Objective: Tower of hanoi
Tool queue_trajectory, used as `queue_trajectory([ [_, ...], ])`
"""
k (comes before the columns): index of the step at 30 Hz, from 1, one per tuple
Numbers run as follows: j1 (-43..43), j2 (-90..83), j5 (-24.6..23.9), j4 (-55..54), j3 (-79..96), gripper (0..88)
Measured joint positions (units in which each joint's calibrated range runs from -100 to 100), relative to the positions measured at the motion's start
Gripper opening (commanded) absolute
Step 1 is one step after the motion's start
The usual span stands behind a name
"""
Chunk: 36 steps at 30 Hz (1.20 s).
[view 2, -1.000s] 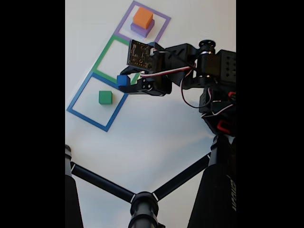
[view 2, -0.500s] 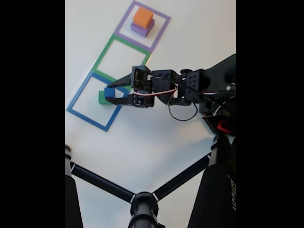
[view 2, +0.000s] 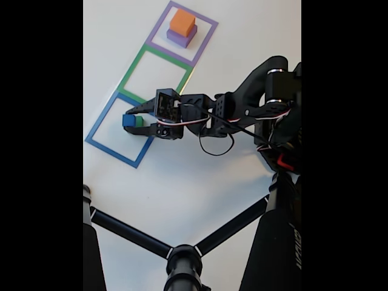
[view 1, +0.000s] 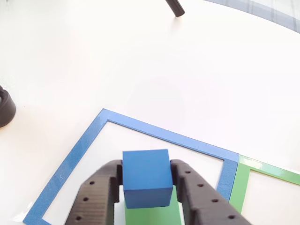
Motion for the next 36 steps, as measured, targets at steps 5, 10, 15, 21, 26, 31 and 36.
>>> queue_trajectory([
  [5,0.0,0.1,0.0,-1.8,1.6,4.5],
  [10,1.8,0.2,0.0,-2.4,2.3,4.5],
  [15,2.8,0.2,0.0,-2.4,2.3,4.5],
  [21,2.5,0.2,0.0,-2.4,2.3,4.6],
  [26,1.6,1.2,0.0,-2.4,2.2,4.7],
  [31,1.8,2.6,0.0,-2.4,1.6,6.0],
  [36,1.8,4.1,0.0,-3.7,1.0,19.4],
])
